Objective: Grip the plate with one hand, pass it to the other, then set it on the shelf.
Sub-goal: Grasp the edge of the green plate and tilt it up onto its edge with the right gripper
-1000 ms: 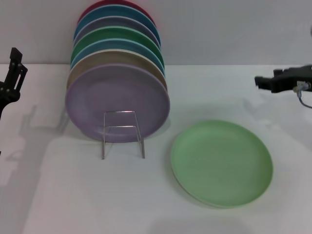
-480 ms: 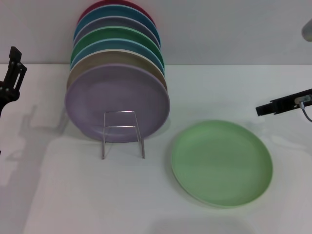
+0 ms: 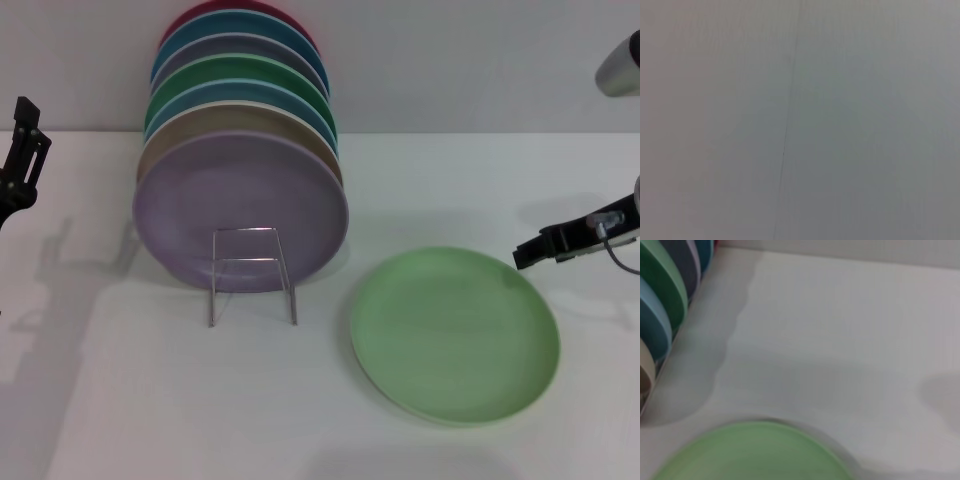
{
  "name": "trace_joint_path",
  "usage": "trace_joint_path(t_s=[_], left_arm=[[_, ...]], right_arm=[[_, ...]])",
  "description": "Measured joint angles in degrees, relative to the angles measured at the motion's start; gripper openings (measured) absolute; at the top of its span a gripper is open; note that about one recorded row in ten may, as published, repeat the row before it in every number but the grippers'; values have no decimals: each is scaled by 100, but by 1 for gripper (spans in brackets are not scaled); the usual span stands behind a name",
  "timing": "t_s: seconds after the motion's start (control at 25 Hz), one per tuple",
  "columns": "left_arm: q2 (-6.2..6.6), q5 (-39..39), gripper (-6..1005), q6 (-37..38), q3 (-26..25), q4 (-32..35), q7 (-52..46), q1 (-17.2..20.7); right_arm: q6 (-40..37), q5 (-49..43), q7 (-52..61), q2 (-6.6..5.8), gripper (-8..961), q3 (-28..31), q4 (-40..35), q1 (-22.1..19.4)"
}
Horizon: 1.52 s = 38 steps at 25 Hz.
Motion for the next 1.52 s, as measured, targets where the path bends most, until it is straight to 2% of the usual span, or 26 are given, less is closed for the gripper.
trace_joint_path(t_s=[0.24,0.68,1.04,1.52], left_arm=[[3,20,812,-5,13,1,0,0],[7,35,810,17,14,1,1,-2],[15,37,809,33,22,3,1,17],[15,36,807,34,22,19,1,29]], right_arm=[[-165,-66,65,-9,543,6,-466,85],[-315,-120,71,-4,543,-6,-702,103],[-423,-121,55,49,544,-50,-932,156],[-474,-169,42,59,463,-56,-1183,247]])
